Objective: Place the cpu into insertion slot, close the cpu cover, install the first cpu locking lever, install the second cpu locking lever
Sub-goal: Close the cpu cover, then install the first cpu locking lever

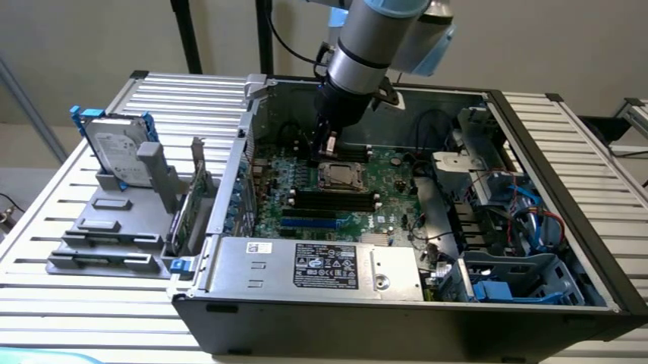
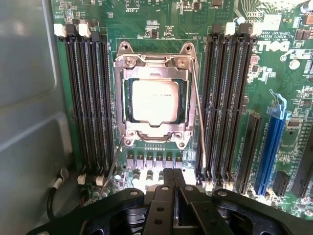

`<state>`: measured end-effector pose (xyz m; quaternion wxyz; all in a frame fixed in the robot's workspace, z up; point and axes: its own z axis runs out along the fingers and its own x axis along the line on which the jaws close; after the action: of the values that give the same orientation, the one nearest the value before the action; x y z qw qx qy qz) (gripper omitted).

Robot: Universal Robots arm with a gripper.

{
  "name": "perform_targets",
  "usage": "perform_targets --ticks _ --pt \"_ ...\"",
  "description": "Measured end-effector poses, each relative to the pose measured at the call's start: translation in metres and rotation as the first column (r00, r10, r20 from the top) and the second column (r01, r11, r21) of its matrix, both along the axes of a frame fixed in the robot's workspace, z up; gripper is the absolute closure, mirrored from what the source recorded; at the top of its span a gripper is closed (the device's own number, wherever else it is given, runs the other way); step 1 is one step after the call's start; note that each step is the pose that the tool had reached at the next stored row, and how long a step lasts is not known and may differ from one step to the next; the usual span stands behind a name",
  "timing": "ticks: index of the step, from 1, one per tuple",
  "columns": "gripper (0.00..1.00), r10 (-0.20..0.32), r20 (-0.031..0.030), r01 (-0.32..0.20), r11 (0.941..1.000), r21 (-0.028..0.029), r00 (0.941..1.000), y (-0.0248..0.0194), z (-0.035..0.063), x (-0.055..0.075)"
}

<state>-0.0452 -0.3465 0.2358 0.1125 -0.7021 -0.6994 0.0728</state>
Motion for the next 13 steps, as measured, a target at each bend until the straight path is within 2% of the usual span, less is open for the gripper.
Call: perform_targets --ticks 13 --pt "0.89 0.000 0.0000 0.000 1.0000 0.0000 1.0000 0.0000 0.0000 0.0000"
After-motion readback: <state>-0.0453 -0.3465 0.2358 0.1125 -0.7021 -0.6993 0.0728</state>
